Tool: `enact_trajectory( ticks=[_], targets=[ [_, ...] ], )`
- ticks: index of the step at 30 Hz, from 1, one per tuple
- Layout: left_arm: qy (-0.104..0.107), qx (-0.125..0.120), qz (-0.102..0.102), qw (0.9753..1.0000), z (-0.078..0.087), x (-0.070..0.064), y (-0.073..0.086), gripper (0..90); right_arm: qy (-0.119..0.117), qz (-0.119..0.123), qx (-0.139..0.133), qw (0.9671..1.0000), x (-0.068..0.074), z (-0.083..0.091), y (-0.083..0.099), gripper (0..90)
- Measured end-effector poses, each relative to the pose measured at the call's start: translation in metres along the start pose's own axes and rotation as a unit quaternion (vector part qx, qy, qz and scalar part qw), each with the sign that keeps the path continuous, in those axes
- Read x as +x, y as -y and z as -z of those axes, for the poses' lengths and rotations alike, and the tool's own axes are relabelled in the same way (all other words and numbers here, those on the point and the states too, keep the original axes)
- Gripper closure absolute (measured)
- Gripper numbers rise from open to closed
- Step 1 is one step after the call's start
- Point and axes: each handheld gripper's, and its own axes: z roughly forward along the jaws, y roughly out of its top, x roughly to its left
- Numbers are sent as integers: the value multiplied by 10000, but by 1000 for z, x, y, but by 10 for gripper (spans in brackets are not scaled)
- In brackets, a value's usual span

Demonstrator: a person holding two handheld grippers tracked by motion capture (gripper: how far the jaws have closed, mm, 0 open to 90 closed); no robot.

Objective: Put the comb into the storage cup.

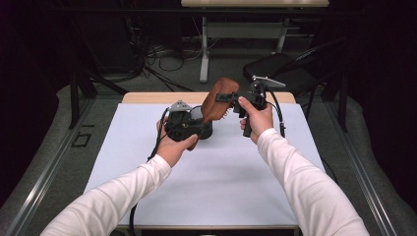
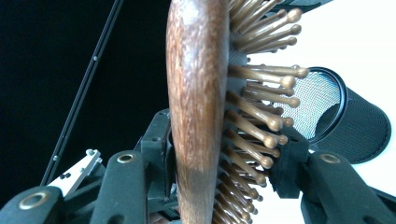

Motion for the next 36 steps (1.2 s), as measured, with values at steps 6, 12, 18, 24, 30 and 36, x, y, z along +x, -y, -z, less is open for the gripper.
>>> enact_trajectory(
  ticks=[6, 12, 18, 24, 30, 36],
  targets=[
    [-18, 69, -10, 10000, 1, -1, -2, 708, -21, 11, 4, 10000, 0, 0, 0, 508],
    [-20, 110, 12, 9999, 2, -3, -6, 680, -9, 45, -8, 10000, 0, 2, 0, 509],
    [14, 159, 15, 9999, 3, -4, -8, 665, 18, 36, -47, 10000, -2, 5, -1, 511],
    [-40, 183, -83, 9998, 3, -5, -9, 644, -23, 32, -20, 10000, -2, 6, -1, 513],
    [-81, 166, -83, 9998, 5, -5, -12, 585, -76, 36, -22, 10000, 0, 6, 0, 514],
    [-174, 102, -128, 9997, 8, -5, -12, 520, -42, 51, -84, 9999, 0, 9, -2, 514]
  ],
)
